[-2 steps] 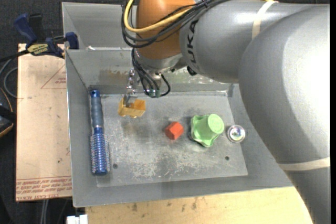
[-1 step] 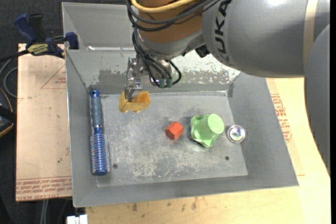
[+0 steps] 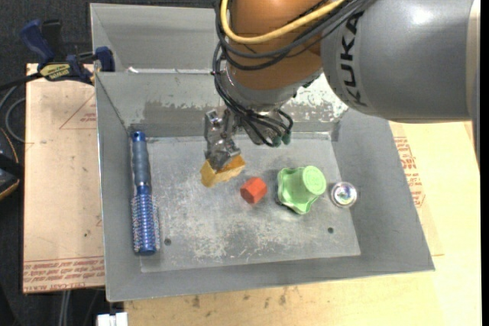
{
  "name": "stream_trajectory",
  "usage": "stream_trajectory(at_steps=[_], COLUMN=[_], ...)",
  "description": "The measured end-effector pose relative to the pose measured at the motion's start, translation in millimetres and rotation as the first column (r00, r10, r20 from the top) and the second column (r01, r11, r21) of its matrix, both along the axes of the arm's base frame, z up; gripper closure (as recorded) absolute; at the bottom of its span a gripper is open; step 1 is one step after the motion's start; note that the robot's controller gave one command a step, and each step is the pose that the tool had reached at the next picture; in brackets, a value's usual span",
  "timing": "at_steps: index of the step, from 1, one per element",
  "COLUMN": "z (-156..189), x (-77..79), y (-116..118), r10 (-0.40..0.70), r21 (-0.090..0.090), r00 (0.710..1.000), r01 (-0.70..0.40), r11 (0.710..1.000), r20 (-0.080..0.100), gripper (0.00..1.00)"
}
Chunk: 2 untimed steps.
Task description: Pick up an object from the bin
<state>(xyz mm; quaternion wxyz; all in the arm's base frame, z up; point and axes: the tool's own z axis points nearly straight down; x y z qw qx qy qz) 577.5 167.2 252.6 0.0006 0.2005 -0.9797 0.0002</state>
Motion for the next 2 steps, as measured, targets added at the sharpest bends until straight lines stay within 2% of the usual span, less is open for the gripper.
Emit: stream_trajectory(at_steps=[1, 2], z=[-108.7, -104.2], x=[-31.6, -29.1], y=[-33.9, -32.3], r10=[0.043, 0.044], r21=[0.000, 0.002], r00=[0.999, 0.999], r01=[-0.043, -0.044], r11=[0.999, 0.999], r20=[-0.008, 0.002], gripper=[1.00, 0.00])
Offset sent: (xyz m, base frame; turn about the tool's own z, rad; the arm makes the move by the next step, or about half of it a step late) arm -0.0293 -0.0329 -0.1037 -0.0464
